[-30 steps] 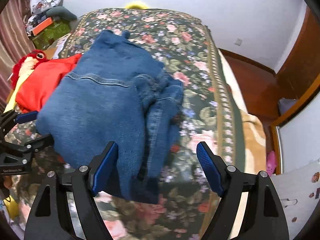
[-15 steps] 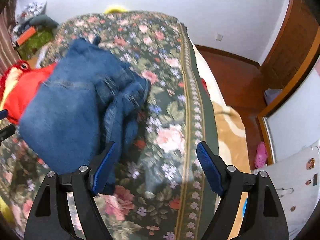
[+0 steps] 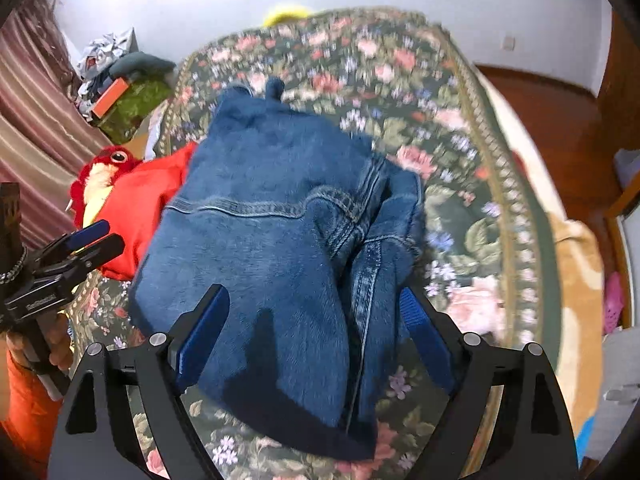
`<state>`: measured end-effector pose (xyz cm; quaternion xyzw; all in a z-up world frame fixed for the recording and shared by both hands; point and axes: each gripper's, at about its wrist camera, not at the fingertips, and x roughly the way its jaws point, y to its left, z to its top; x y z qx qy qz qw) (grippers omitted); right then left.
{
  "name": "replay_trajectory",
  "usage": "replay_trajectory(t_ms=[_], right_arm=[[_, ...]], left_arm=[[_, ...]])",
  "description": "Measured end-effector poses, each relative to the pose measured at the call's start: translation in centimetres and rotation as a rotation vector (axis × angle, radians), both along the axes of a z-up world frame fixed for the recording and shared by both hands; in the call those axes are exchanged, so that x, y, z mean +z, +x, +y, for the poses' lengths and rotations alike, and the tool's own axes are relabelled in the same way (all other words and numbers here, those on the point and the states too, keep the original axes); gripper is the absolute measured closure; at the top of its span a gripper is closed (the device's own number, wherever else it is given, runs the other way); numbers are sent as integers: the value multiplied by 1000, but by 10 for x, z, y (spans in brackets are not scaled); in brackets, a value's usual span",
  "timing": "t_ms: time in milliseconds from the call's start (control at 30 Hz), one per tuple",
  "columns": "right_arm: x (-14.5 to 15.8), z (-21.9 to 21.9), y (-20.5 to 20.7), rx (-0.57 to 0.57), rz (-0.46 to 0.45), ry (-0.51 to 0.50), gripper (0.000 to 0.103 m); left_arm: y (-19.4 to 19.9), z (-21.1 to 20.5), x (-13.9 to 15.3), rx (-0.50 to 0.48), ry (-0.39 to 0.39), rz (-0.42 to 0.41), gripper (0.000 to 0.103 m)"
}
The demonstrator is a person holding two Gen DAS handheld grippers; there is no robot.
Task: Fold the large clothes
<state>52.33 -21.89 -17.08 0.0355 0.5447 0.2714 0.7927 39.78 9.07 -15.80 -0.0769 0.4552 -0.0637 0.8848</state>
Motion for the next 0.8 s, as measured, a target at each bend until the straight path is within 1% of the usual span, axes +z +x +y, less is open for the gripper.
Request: replay_trajectory(t_ms=[33, 67, 200, 233, 267, 333, 367, 400, 467, 567, 667, 733, 800], right_arm=[[-7, -2, 5, -10, 33, 15, 18], [-15, -5, 10, -20, 68, 30, 18], [-29, -16, 23, -36, 129, 55, 18], [-32, -19, 27, -34, 147, 74, 18], [-38, -23, 32, -35, 182, 108, 18], [-46, -29, 39, -43, 229, 150, 18], [-53, -30, 44, -43, 256, 170, 16], [-57, -31, 46, -44, 271, 182, 12], [-65, -29, 50, -38, 291, 198, 5], [-72, -27, 55, -24, 305, 235, 5], [-80, -28, 64, -25, 352, 293, 5], [-85, -28, 67, -30, 385, 329, 2], [-84, -25, 69, -22, 392, 320, 3]], left_arm=[[5, 1, -5, -14, -47, 15, 19], [9, 1, -10, -19, -72, 30, 19], [29, 3, -33, -27, -161, 113, 19], [35, 4, -39, -32, -185, 139, 19], [41, 5, -47, -43, -230, 174, 19], [49, 9, -57, -54, -303, 208, 19], [54, 12, -63, -50, -349, 226, 19], [57, 13, -66, -45, -369, 234, 18], [66, 16, -74, -30, -398, 260, 17], [76, 13, -83, -30, -396, 291, 16], [86, 11, -91, -24, -423, 322, 16], [89, 11, -92, -19, -429, 328, 15], [87, 8, -91, -28, -420, 327, 15]])
